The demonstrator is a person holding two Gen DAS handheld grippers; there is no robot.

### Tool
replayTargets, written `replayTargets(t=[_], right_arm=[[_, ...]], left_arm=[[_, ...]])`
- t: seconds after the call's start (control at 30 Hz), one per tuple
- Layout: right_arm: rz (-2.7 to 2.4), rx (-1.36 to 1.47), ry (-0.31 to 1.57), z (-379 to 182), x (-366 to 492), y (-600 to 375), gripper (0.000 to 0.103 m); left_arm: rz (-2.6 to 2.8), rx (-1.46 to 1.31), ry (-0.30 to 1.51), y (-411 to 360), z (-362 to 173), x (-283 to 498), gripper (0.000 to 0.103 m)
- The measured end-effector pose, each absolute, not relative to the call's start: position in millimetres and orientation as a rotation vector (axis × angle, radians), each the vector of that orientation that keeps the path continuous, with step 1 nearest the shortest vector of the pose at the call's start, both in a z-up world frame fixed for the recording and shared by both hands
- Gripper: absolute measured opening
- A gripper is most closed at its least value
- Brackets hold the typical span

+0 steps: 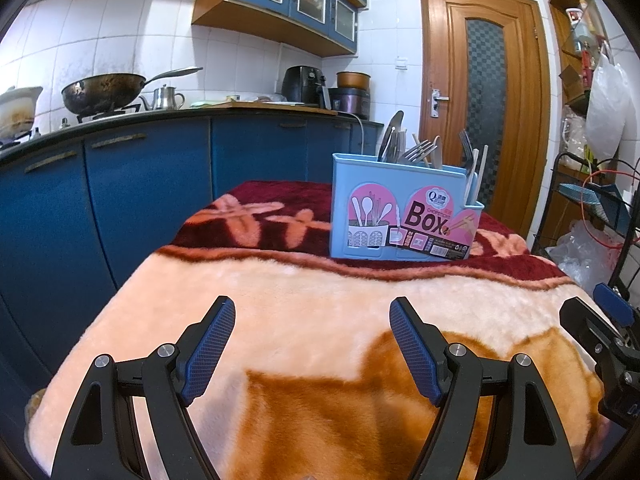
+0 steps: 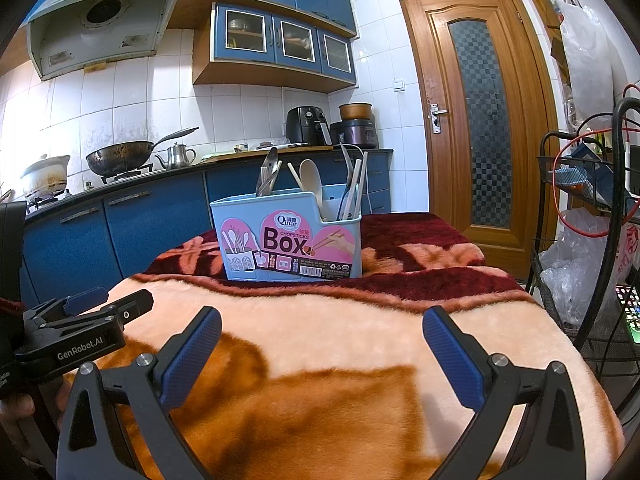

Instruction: Organize utensils

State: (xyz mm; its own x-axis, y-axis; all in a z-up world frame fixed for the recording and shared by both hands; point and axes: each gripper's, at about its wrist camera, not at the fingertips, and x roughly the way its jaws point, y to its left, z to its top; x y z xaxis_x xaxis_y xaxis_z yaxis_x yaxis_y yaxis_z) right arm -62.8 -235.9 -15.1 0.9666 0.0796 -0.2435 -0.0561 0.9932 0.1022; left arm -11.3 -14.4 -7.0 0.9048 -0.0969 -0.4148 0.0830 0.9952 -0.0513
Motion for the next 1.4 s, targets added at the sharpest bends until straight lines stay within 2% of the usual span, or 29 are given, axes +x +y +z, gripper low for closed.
replayTargets(t=[1.4], right_arm=[[0.070,0.092,0.252,-14.1,-62.3,-236.8,0.103]], left_arm=[[-0.083,-0.046,0.440,-14.5,-6.9,-10.2,0.080]])
